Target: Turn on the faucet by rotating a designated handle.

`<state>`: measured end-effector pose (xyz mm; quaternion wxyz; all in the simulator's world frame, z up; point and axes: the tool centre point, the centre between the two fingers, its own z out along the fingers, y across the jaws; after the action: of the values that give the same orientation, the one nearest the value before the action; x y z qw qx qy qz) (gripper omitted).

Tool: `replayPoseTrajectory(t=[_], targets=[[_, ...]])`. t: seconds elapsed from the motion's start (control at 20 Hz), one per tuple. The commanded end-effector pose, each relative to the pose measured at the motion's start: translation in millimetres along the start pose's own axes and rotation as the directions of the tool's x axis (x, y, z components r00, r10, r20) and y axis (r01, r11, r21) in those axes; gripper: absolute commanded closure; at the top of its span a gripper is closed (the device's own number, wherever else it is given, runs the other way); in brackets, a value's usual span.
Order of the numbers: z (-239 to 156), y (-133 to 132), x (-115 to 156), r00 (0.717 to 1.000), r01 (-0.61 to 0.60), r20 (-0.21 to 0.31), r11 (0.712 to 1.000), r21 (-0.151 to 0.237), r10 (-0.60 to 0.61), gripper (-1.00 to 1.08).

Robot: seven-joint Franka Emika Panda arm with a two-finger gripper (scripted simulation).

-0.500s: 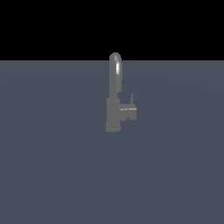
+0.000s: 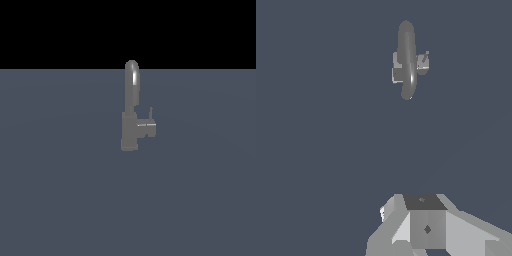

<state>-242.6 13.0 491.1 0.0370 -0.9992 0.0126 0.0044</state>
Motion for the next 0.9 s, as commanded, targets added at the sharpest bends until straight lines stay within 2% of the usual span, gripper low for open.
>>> replayPoseTrajectory(t=[0.0, 0.45, 0.85], targets=[[0.7, 0.1, 5.8, 1.000, -0.013, 0.013, 1.000, 0.011, 0.013, 1.08], [6.0, 2.4, 43.5, 0.990, -0.102, 0.101, 0.991, 0.082, 0.094, 1.08], [17.3, 9.0, 89.9, 0.959, -0.221, 0.218, 0.962, 0.160, 0.184, 1.08]])
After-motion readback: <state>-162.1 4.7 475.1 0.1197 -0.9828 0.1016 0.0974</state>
